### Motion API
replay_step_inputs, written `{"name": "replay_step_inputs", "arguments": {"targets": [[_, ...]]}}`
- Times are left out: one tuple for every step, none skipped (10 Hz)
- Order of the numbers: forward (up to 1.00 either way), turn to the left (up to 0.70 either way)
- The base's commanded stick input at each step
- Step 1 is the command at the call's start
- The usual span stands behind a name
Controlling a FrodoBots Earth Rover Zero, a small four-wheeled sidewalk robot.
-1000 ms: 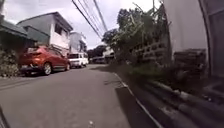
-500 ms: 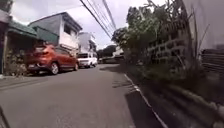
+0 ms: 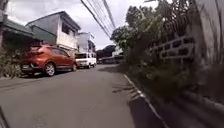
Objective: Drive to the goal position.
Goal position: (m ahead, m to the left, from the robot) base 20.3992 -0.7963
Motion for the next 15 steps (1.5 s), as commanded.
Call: {"name": "replay_step_inputs", "arguments": {"targets": [[0.70,0.00],[0.70,0.00],[0.70,0.00],[0.70,0.00],[0.70,0.00],[0.70,0.00],[0.70,0.00],[0.70,0.00],[0.70,0.00],[0.70,0.00],[0.70,0.00],[0.70,0.00],[0.70,0.00],[0.70,0.00],[0.70,0.00]]}}
